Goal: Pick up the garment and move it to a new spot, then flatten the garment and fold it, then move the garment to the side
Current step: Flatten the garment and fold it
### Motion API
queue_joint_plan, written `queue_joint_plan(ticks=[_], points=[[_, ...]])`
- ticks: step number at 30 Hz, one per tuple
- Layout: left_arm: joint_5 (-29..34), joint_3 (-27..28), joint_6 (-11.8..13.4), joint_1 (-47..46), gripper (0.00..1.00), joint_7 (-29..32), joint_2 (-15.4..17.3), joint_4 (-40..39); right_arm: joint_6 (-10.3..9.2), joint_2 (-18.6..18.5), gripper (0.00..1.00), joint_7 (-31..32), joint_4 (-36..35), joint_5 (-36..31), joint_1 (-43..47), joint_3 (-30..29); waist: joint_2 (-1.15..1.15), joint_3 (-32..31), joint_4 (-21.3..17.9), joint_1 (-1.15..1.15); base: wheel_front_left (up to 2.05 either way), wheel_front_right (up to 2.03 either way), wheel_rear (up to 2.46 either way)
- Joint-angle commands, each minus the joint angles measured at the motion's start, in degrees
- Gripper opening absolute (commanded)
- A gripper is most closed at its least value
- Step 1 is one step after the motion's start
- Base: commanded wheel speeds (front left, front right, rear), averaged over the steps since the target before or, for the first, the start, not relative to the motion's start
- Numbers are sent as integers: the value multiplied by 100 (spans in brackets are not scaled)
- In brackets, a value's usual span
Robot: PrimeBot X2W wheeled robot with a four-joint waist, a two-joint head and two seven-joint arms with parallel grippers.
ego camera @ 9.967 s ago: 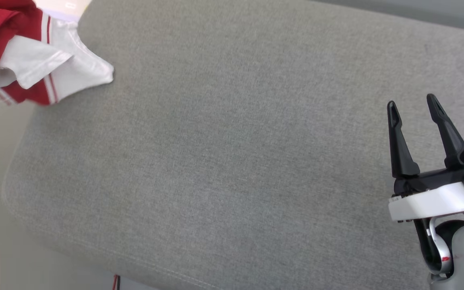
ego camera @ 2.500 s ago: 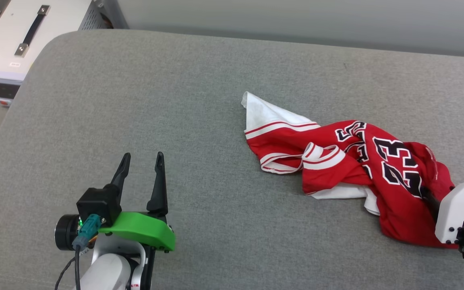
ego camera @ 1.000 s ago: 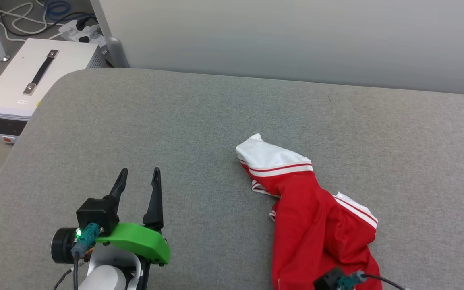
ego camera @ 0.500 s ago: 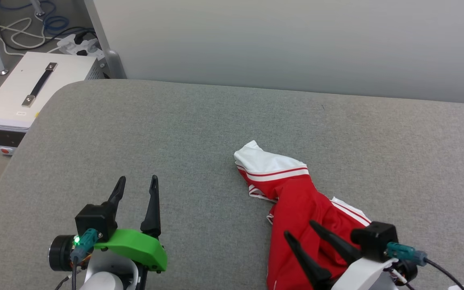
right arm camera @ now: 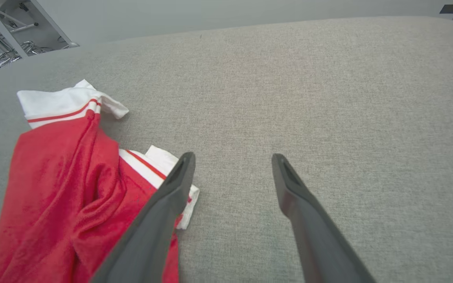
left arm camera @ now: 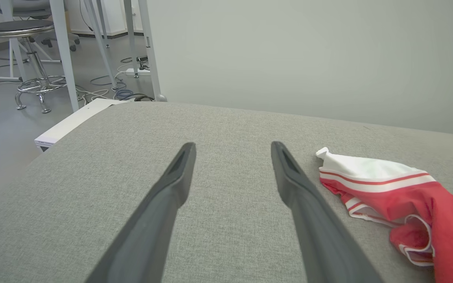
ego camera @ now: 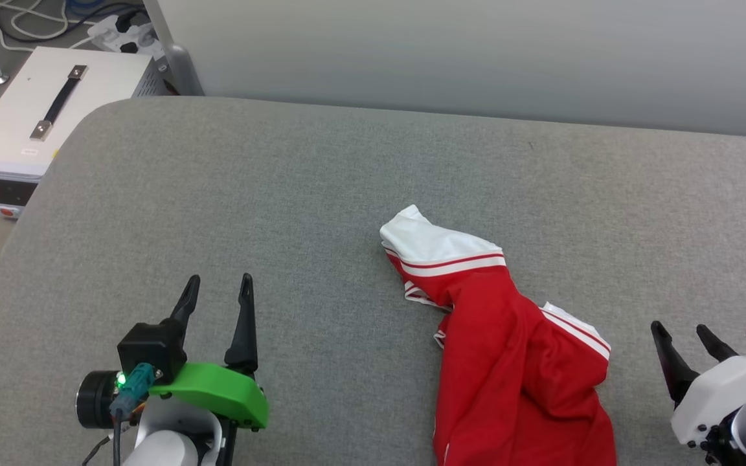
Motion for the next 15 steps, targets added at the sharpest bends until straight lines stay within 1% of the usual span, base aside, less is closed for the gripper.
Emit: queue_joint_plan(ticks=[1, 4, 8, 15], points=[[-5, -2, 25, -115, 100, -42, -45, -1, -5, -78, 100, 116, 90, 80, -158, 11, 0, 156, 55, 0, 0, 0, 0], [1, -8, 11, -192, 100, -81, -91, 22, -5, -309, 100, 440, 269, 225, -326, 178, 0, 312, 110, 0, 0, 0, 0], [15, -36, -15, -293, 100, -134, -170, 70, -5, -645, 100, 906, 432, 512, -610, 698, 0, 529, 203, 0, 0, 0, 0], [34, -74, -110, -492, 100, -228, -311, 206, -5, -1112, 100, 1398, 583, 955, -951, 1560, 0, 860, 399, 0, 0, 0, 0]])
